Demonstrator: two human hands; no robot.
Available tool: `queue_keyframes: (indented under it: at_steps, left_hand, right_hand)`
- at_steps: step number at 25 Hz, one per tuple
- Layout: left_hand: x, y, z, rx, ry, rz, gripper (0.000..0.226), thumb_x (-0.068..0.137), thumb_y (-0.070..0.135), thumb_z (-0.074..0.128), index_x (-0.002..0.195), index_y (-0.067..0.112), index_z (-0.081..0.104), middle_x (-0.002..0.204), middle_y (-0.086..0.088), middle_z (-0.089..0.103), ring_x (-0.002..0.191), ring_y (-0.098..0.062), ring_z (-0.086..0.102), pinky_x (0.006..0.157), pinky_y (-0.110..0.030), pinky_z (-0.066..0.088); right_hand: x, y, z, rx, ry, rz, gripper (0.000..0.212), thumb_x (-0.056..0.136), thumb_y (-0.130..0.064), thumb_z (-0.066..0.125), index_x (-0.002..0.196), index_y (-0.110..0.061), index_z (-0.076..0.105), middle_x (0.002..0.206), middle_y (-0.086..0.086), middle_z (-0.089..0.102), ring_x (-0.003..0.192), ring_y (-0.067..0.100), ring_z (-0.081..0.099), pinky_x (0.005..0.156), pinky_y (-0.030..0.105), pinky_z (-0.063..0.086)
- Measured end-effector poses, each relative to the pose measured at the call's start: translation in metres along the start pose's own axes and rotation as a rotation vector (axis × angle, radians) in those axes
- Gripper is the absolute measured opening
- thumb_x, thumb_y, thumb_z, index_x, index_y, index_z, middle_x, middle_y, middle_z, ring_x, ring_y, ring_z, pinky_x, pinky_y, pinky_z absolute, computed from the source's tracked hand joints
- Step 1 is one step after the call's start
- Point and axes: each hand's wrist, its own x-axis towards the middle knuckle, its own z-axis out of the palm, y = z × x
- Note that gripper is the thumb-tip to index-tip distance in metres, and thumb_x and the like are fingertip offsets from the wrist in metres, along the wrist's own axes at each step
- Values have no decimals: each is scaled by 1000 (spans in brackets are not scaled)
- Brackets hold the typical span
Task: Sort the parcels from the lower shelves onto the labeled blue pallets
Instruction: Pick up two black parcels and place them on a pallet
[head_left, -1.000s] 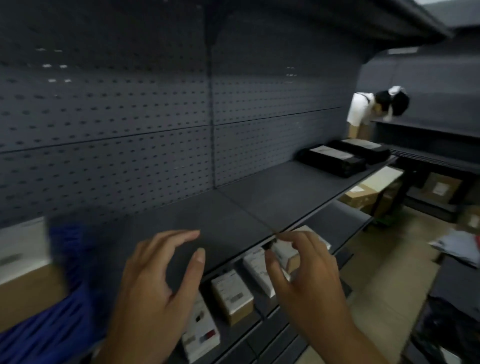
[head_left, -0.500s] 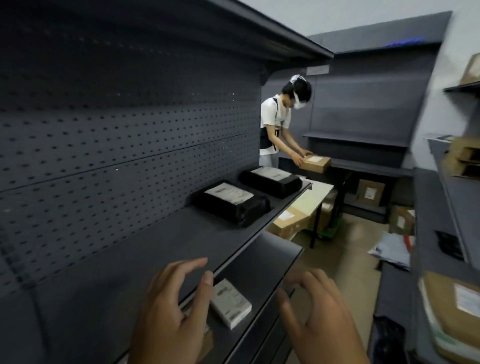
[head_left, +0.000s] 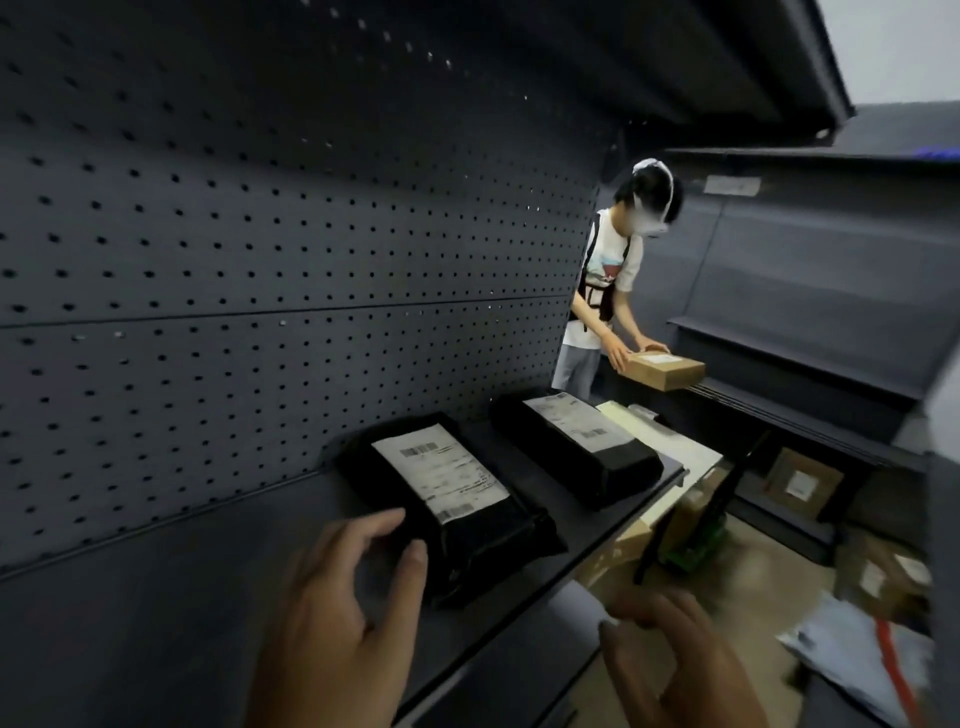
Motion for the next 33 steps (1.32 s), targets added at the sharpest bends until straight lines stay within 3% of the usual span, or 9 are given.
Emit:
queue_keyframes:
  at_steps: [4,8,12,15,18,22,26,29,33]
  left_hand:
    - [32,19,36,81,58,-60,25,86,51,62,111,51,59,106,36,50,108,2,47,79,-24,36]
    - [43,22,65,57,156,-184,59,85,48,67,140,39,49,135,20,53,122,-4,48,101,-29,36]
    - [38,28,94,155,220,-385,98,71,71,60,156,34,30,156,16,42,145,-14,37,120,-40,29]
    - [37,28,113,275,224,-517,119,57,88,57,158,33,26,161,9,37,149,-21,33,121,-44,30]
    - [41,23,122,357,219,-555,150,35,102,55,160,26,21,162,4,36,148,-24,34,121,-46,32]
    - [44,23,121,387,197,-473,101,47,94,59,129,35,59,128,14,65,118,-9,61,96,-28,50]
    - [41,30,124,291,207,-416,37,65,68,75,96,50,64,85,34,71,84,15,63,76,-9,47]
    - [37,32,132,245,269,-401,33,77,55,77,106,52,61,82,54,59,80,21,57,74,-7,40]
    - [31,31,139,179,331,-380,50,82,47,75,129,48,58,93,36,61,86,16,51,88,-21,40]
  right_hand:
    - [77,27,-6,121,49,2,14,82,-31,76,83,-41,66,86,-14,65,80,6,64,71,29,51]
    - [162,54,-2,301,70,66,31,81,-25,80,108,-25,66,102,-5,66,85,9,64,76,38,56]
    - [227,89,20,230,-85,125,63,77,-55,76,127,-22,56,124,1,60,106,20,60,92,47,53]
    - [255,108,42,40,-275,107,77,63,-97,46,99,-31,63,99,-4,71,93,24,65,85,51,55]
    - [267,117,52,-15,-403,165,96,48,-108,34,92,-29,64,86,-8,70,85,25,66,85,50,54]
    - [274,115,48,-16,-490,211,99,41,-109,36,81,-23,66,72,-3,71,73,25,68,82,50,56]
    - [264,106,41,15,-456,246,83,51,-99,48,77,-22,67,65,-4,70,65,22,68,79,48,57]
    - [253,103,37,107,-368,250,67,67,-84,60,89,-21,64,75,-2,67,73,24,65,84,48,55]
    - [241,100,40,258,-286,332,59,75,-65,74,109,-19,60,90,0,62,87,25,60,86,45,51]
